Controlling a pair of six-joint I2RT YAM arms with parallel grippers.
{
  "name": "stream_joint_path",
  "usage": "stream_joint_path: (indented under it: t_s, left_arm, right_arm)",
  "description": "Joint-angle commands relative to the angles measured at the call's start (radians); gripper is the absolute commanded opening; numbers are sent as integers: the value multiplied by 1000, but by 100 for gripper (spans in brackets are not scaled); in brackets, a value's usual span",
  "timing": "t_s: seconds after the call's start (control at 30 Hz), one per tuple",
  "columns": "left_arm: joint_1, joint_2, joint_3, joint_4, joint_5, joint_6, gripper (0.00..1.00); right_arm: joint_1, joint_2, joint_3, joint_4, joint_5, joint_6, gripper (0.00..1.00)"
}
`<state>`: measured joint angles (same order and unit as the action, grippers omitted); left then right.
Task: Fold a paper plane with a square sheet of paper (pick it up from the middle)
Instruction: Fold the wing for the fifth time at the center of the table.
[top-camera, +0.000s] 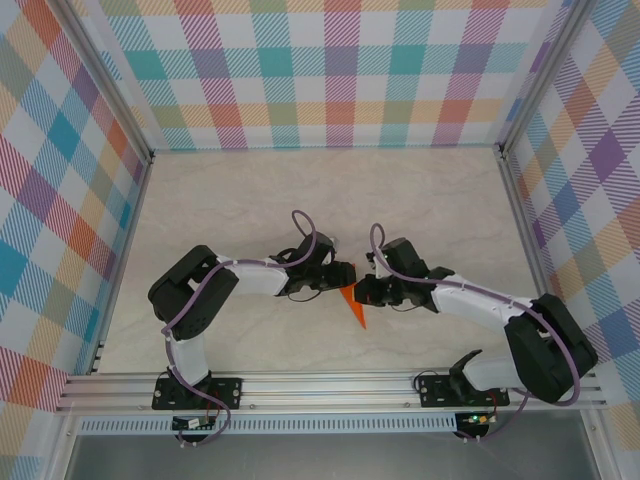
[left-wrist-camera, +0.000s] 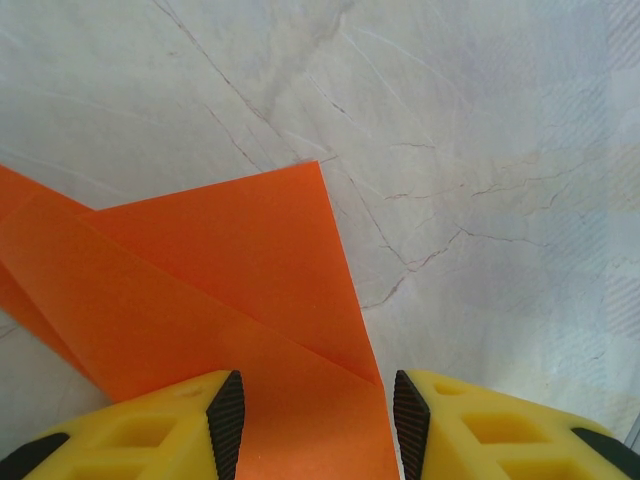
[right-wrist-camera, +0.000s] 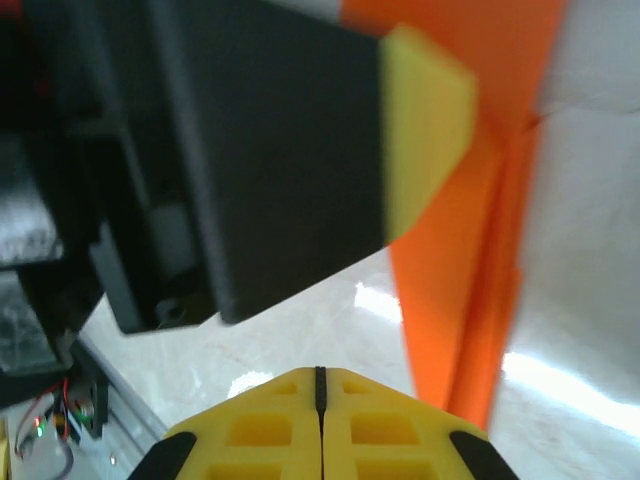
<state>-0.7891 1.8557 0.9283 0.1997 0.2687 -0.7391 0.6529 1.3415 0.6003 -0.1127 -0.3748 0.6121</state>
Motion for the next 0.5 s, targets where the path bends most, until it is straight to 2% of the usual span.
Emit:
stream_joint_path:
  t_s: [0.0,0.13,0.3,0.4,0.47]
  left_arm:
    - [-15,67,-3,-56,49,3,46]
    - [-15,63,-3,-58,49,4,46]
    - [-15,63,-2,-62,51,9,46]
    - [-15,59,-3,-71,47,16,46]
    - [-13,55,-9,-72,43,18,46]
  right_arm:
    - [45,73,33,32,-41,-10,4]
    - [45,169,45,79,-28,12,3]
    - [34,253,31,55,48,25,3]
    - [21,274,-16,101,30,50,4]
    - [8,276,-50,169,-36,76,5]
